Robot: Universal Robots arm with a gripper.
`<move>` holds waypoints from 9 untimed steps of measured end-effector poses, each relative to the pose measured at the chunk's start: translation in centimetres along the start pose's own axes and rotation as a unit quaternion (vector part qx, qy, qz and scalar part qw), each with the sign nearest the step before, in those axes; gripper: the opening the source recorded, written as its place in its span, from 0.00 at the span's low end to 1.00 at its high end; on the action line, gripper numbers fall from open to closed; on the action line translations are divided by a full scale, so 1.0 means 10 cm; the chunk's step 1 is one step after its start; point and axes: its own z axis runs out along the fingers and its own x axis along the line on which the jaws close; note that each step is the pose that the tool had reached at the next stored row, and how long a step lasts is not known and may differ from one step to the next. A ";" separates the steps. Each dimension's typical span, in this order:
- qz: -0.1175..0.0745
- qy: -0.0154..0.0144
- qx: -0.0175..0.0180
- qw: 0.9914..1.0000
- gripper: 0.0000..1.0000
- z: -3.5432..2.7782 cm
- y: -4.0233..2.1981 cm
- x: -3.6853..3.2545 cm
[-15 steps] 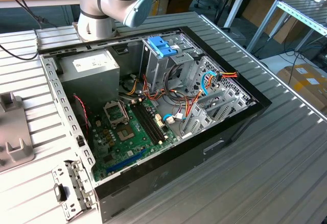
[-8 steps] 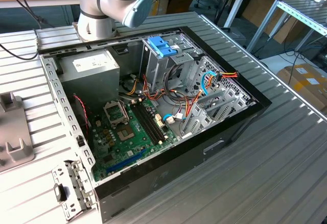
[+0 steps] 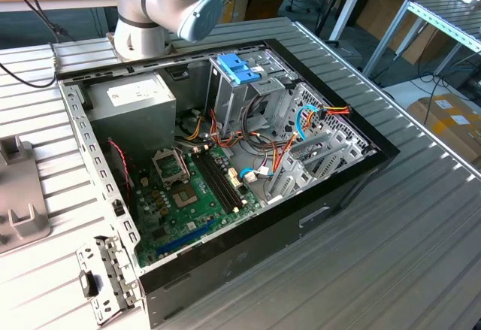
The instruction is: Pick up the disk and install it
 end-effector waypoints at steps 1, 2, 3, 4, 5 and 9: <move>0.000 0.000 0.000 1.000 0.55 0.002 0.002 -0.021; 0.000 0.000 0.000 1.000 0.55 0.004 0.003 -0.040; 0.000 0.000 0.000 1.000 0.55 0.005 0.005 -0.058; 0.000 0.000 0.000 1.000 0.55 0.007 0.007 -0.078; 0.000 0.000 0.000 1.000 0.55 0.009 0.008 -0.098; 0.000 0.000 0.000 1.000 0.55 0.017 0.018 -0.205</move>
